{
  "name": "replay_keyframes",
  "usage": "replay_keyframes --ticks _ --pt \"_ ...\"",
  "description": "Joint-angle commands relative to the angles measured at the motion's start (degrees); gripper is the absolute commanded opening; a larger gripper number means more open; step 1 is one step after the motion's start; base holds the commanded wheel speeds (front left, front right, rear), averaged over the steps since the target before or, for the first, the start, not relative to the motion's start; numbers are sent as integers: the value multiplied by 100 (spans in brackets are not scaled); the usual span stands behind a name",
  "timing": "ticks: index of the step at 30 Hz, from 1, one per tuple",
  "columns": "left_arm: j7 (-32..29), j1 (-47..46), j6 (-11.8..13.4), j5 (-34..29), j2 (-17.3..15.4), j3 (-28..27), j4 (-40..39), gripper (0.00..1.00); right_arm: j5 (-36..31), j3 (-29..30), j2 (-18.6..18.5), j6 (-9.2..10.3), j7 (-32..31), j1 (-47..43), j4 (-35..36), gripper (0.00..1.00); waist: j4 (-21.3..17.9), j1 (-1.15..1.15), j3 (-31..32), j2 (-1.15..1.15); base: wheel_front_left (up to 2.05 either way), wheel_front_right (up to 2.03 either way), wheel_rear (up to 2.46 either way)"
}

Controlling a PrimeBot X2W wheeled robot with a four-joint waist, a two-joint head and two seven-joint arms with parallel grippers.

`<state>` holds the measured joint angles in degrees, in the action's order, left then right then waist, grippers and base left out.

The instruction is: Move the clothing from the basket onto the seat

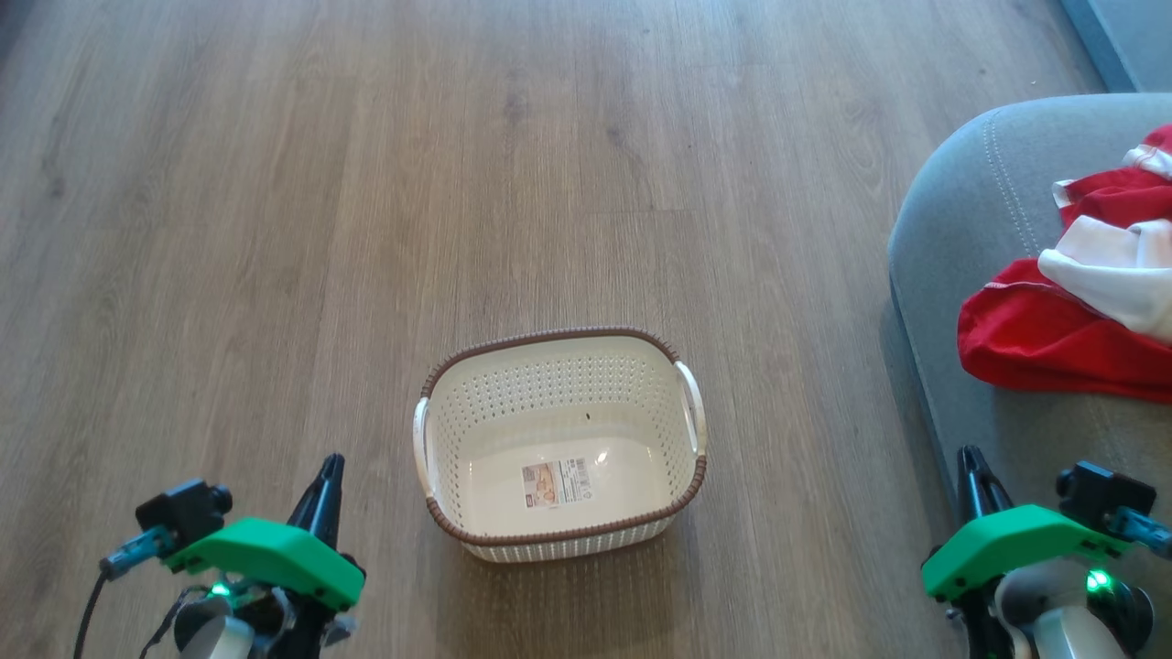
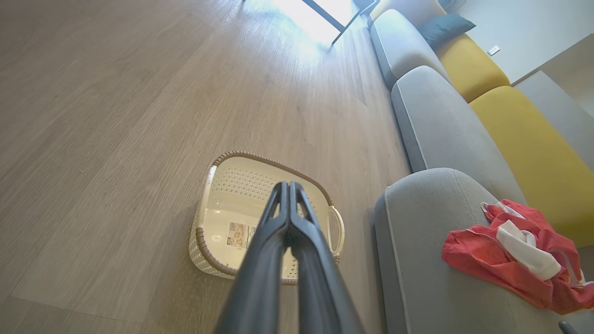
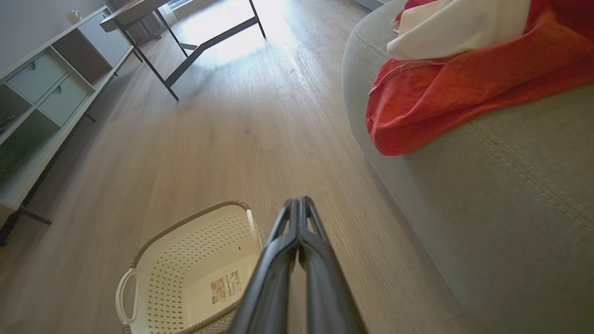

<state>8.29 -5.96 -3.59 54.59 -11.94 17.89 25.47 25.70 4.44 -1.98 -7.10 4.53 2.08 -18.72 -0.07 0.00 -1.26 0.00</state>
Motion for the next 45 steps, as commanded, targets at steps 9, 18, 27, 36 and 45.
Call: replay_keyframes --ticks 9,18,27,36,45 --pt "-165 -202 -74 443 66 -391 -290 0 776 29 -40 -14 -143 271 238 0 1 0 11 0 0 0 0" --pt "-297 -184 -106 777 150 -597 -375 0 1367 47 -45 -17 -240 285 261 0 2 0 21 0 0 0 0" --pt "-446 -163 -142 1154 245 -830 -472 0 2034 67 -51 -19 -349 301 288 0 2 0 32 0 0 0 0" --pt "-596 -143 -178 1532 340 -1064 -569 0 2704 88 -57 -22 -458 317 314 0 3 0 43 0 0 0 0" --pt "-745 -123 -214 1909 435 -1297 -666 0 3371 108 -62 -25 -567 333 340 0 4 0 54 0 0 0 0"
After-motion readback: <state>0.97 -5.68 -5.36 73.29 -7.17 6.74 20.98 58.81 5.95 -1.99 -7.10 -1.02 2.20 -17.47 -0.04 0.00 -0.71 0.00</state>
